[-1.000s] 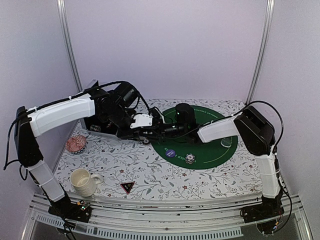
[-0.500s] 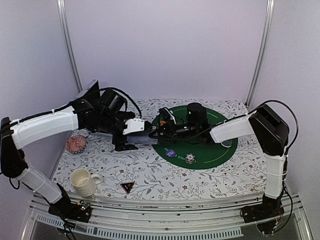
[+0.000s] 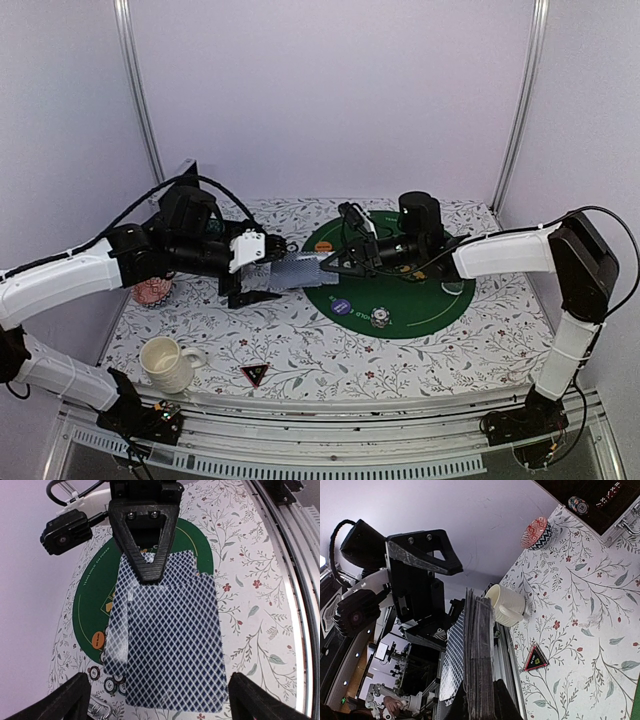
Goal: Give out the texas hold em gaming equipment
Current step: Pass from the right arm to the left
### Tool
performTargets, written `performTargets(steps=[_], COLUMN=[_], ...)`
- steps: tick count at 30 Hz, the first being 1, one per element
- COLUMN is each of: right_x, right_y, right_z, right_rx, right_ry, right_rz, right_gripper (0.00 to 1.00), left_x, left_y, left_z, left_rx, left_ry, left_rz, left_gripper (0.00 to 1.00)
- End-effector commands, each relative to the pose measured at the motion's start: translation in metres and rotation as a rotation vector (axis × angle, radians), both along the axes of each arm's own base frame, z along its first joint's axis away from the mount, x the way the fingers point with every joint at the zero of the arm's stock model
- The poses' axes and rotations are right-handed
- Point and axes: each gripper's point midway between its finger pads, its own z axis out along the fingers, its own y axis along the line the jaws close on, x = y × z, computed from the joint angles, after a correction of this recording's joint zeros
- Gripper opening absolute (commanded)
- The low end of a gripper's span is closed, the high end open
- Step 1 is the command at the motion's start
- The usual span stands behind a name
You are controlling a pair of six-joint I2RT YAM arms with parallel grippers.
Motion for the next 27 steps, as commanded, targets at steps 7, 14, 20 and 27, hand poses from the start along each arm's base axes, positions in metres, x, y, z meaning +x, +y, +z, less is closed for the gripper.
performTargets(steps=[7,14,20,27], right_x=[-0.005,-0.009,-0.01,-0.01], right_y=[-0.003,0.002,0.004,0.005], right_z=[0.009,0.018,0.015,0.019], right_rx=[-0.014,0.001,0.0,0.014], right_ry=[0.046,0.077,0.098,0.108], right_rz=[0.017,0.039,0.048,0.056], right_gripper=[0.02,0.02,0.02,0.02], left_x=[0.012,0.022,0.021,0.02], left_y=[-0.022,-0.031,-0.038,-0.04], left_z=[0.016,0.001,-0.002,-0.01], left_rx=[-0.087,-0.022,-0.007,0.023], left_ry=[-0.023,0.042,0.071,0.096], left_rz=[-0.027,-0.024,-0.057,-0.078], left_gripper=[0.98,0.98,0.98,0.98])
